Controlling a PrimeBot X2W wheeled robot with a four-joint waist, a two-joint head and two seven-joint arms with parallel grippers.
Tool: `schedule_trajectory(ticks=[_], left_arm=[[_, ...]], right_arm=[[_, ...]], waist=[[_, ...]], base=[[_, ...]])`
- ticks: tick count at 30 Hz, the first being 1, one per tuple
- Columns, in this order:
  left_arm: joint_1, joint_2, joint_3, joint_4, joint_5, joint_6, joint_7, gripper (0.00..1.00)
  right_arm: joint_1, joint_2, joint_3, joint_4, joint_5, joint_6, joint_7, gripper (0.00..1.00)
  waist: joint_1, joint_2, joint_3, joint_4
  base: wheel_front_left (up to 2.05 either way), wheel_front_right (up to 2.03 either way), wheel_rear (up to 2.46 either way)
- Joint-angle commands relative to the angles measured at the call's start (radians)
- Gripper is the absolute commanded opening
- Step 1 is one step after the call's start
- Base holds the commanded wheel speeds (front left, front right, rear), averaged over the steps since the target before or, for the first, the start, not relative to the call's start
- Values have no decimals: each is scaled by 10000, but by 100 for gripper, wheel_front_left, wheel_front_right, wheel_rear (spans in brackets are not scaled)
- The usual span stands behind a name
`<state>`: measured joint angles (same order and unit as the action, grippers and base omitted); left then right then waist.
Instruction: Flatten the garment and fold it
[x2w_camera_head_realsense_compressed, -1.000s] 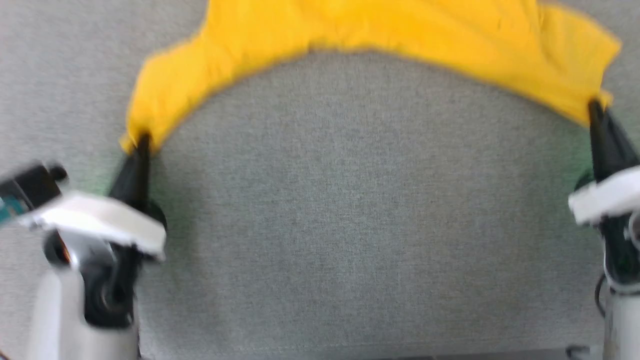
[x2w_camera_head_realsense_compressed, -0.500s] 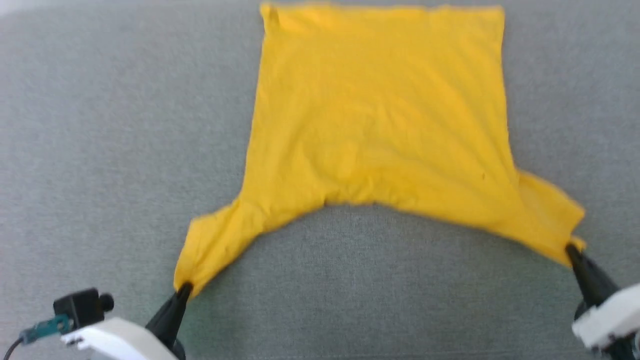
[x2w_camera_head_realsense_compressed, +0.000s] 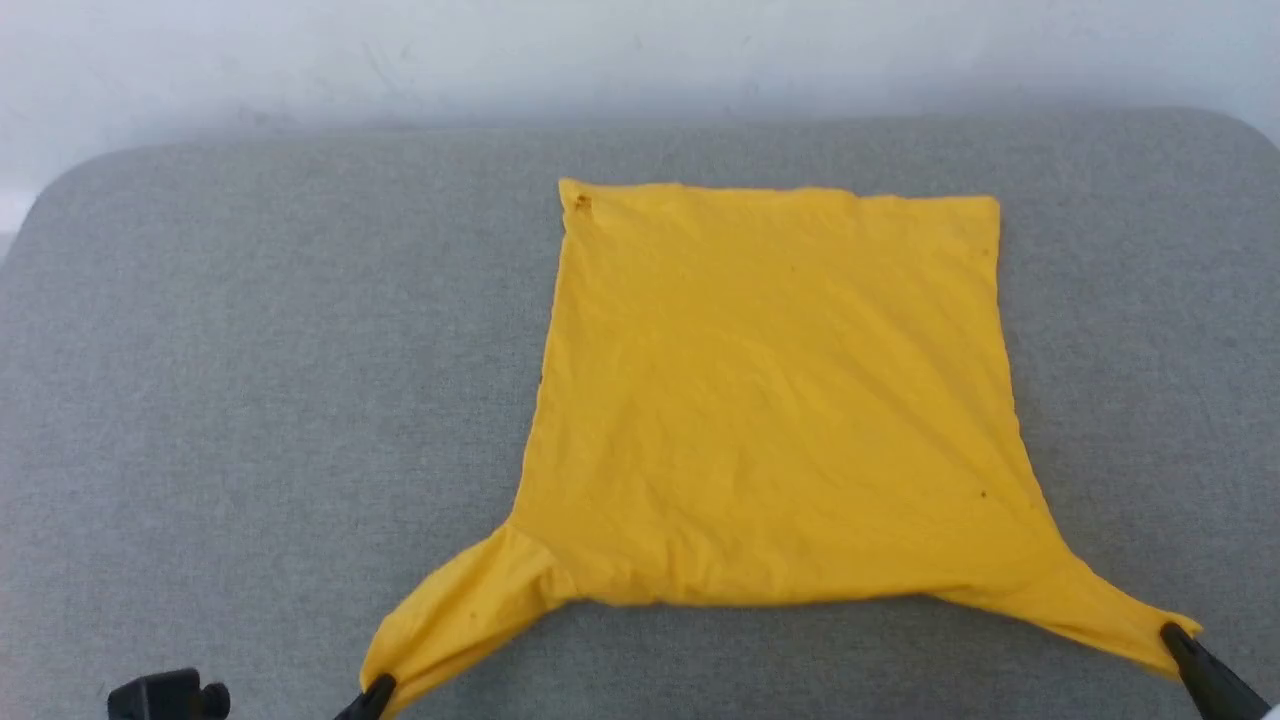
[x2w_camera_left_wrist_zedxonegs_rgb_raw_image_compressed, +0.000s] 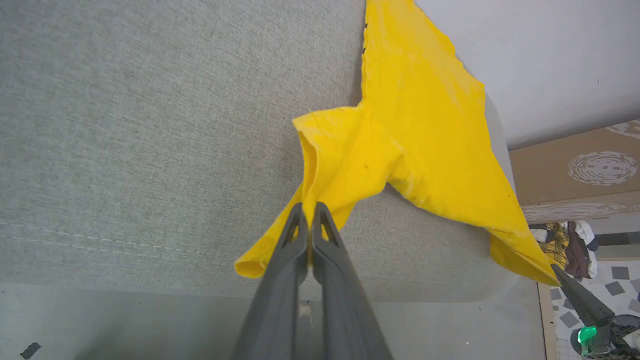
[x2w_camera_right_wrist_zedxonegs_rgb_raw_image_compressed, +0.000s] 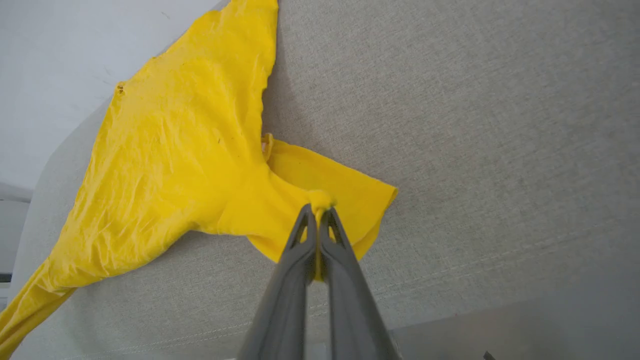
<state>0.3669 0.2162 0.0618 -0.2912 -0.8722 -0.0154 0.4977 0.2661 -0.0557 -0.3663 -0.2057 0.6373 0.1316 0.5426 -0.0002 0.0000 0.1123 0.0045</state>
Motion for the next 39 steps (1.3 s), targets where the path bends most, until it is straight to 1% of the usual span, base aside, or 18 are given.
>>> schedule_trajectory(ticks=[1, 8, 15, 16, 17, 18, 19, 23, 26, 29, 32, 35, 37, 38, 39], left_arm=[[201, 29, 29, -214, -59, 63, 49, 0], [313, -7, 64, -696, 74, 119, -142, 0], [-261, -167, -260, -683, 415, -52, -563, 0], [-370, -197, -320, -664, 475, -86, -638, 0], [-474, -222, -358, -644, 536, -123, -731, 0], [-570, -238, -414, -614, 591, -162, -793, 0], [-673, -248, -474, -575, 651, -197, -843, 0], [-988, -241, -656, -467, 846, -308, -982, 0], [-1133, -172, -731, -527, 952, -386, -1032, 0], [-1311, -114, -780, -655, 1043, -436, -1081, 0], [-1532, -75, -833, -798, 1122, -487, -1145, 0], [-1773, -38, -894, -905, 1188, -547, -1211, 0], [-1935, -28, -929, -969, 1185, -593, -1261, 0], [-1935, -28, -929, -969, 1185, -593, -1261, 0], [-2016, -1, -945, -1004, 1203, -615, -1275, 0]], right_arm=[[211, 30, -129, -139, 107, -9, 55, 0], [393, 50, -230, -205, -65, -9, 9, 0], [-166, 53, 26, 522, -735, -9, -675, 0], [-284, 53, 57, 677, -798, -9, -793, 13], [-400, 53, 95, 826, -873, -9, -905, 32], [-510, 53, 161, 956, -966, -9, -989, 87], [-621, 53, 253, 1039, -1071, -9, -1078, 100], [-1005, 19, 492, 1020, -1365, -9, -1451, 100], [-1420, -243, 480, 698, -1518, -9, -1691, 100], [-2144, -605, 353, 398, -1647, -9, -1698, 100], [-3132, -1107, 343, 210, -1873, -9, -1432, 100], [-4407, -1442, 411, 260, -1933, -9, -930, 100], [-5320, -1543, 459, 459, -1996, -9, -564, 100], [-5320, -1543, 459, 459, -1996, -9, -564, 100], [-5768, -1647, 536, 571, -2077, -9, -380, 100]], waist=[[2, 0, -204, 42], [2, 0, -355, 91], [2, 0, -219, 237], [2, 0, -168, 262], [2, 0, -114, 280], [2, 0, -56, 293], [2, 0, -4, 305], [2, 0, 209, 327], [2, 0, 484, 314], [2, 0, 849, 303], [2, 0, 1296, 309], [2, 0, 1752, 304], [2, 0, 2062, 293], [2, 0, 2062, 293], [2, 0, 2243, 292]], base=[[0, 0, 0], [0, 0, 0], [0, 0, 0], [0, 0, 0], [0, 0, 0], [0, 0, 0], [0, 0, 0], [0, 0, 0], [0, 0, 0], [0, 0, 0], [0, 0, 0], [0, 0, 0], [0, 0, 0], [0, 0, 0], [0, 0, 0]])
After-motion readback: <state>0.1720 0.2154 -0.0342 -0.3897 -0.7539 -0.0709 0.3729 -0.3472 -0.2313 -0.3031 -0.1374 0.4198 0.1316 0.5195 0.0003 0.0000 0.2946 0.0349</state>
